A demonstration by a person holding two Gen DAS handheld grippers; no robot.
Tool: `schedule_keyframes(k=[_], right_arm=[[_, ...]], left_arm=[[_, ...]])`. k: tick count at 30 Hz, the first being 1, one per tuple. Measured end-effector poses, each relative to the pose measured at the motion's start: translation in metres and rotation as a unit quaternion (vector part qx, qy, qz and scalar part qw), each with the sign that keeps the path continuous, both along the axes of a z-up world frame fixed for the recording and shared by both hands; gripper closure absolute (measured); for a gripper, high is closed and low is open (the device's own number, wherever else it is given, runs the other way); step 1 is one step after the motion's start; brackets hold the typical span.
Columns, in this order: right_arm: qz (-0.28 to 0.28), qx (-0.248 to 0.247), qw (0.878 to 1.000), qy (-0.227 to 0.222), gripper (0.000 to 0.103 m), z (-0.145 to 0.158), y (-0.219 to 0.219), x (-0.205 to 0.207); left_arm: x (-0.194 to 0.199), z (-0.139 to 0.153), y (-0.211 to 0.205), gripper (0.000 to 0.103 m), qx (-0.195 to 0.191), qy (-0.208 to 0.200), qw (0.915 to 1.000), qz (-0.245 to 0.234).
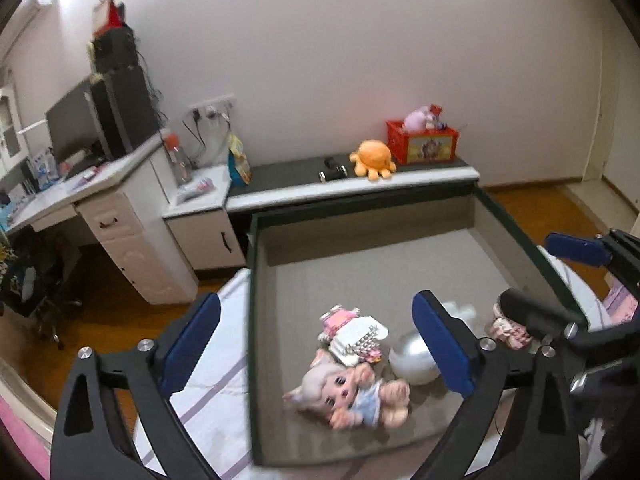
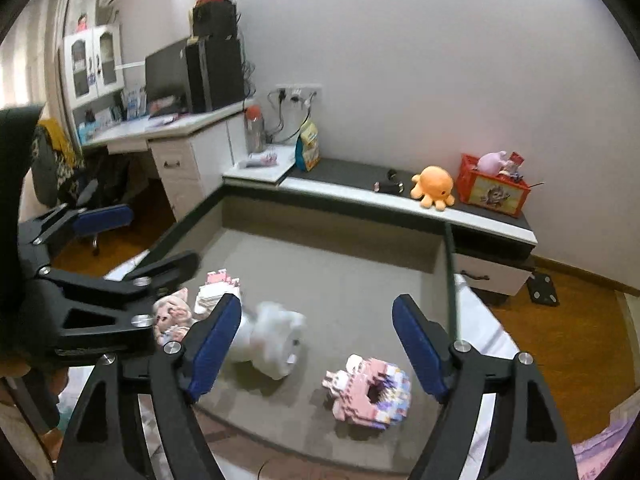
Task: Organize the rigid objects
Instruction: 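Open both grippers to drop the figures into the box, then withdraw both grippers from the pink box back over the bed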
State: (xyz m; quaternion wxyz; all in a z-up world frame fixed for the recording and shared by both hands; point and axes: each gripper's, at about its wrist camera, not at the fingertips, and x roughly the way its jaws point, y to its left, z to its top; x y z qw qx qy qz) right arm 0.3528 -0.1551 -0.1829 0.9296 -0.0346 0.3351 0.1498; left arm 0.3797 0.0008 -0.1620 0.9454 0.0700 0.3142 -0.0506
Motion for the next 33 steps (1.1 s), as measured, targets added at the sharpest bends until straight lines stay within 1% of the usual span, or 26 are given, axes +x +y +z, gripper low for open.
schedule_keyframes(k=[1, 5, 7, 8, 12, 15, 18, 22, 25, 28, 33], right_arm=[[-0.006, 0.000, 1.000, -0.007, 0.021, 0.005, -0.002, -0.007], [-0.027, -0.011, 0.998, -0.051, 0.016, 0.032, -0.009, -0.048], [-0.039, -0.010, 0.996, -0.073, 0.009, 0.044, -0.013, -0.075], [-0.041, -0.009, 0.996, -0.082, 0.000, 0.050, -0.014, -0.086], [-0.039, 0.004, 0.992, -0.117, 0.000, 0.069, -0.016, -0.135], [-0.045, 0.007, 0.988, -0.145, 0.000, 0.078, -0.016, -0.175], [-0.060, 0.008, 0.984, -0.170, 0.000, 0.085, -0.015, -0.209], [-0.086, 0.008, 0.976, -0.198, 0.000, 0.088, -0.020, -0.248], [-0.107, 0.007, 0.971, -0.215, 0.000, 0.087, -0.024, -0.271], [-0.115, 0.010, 0.968, -0.222, 0.000, 0.085, -0.026, -0.287], [-0.120, 0.013, 0.969, -0.216, 0.000, 0.081, -0.027, -0.302]], left_arm=[[-0.008, 0.005, 0.002, 0.000, -0.002, -0.009, 1.0000, 0.002], [-0.062, 0.034, 0.015, 0.000, -0.021, -0.054, 0.9983, 0.011], [-0.099, 0.047, 0.020, 0.000, -0.033, -0.086, 0.9956, 0.013], [-0.110, 0.052, 0.022, 0.000, -0.037, -0.096, 0.9946, 0.013], [-0.173, 0.071, 0.020, 0.000, -0.041, -0.147, 0.9882, 0.017], [-0.209, 0.076, 0.017, 0.000, -0.038, -0.172, 0.9842, 0.014], [-0.244, 0.077, 0.014, 0.000, -0.034, -0.190, 0.9808, 0.024], [-0.280, 0.074, 0.010, 0.000, -0.026, -0.203, 0.9781, 0.039], [-0.303, 0.075, 0.010, 0.000, -0.039, -0.219, 0.9742, 0.037], [-0.318, 0.074, 0.010, 0.000, -0.054, -0.219, 0.9738, 0.025], [-0.329, 0.071, 0.006, 0.000, -0.046, -0.216, 0.9749, 0.025]])
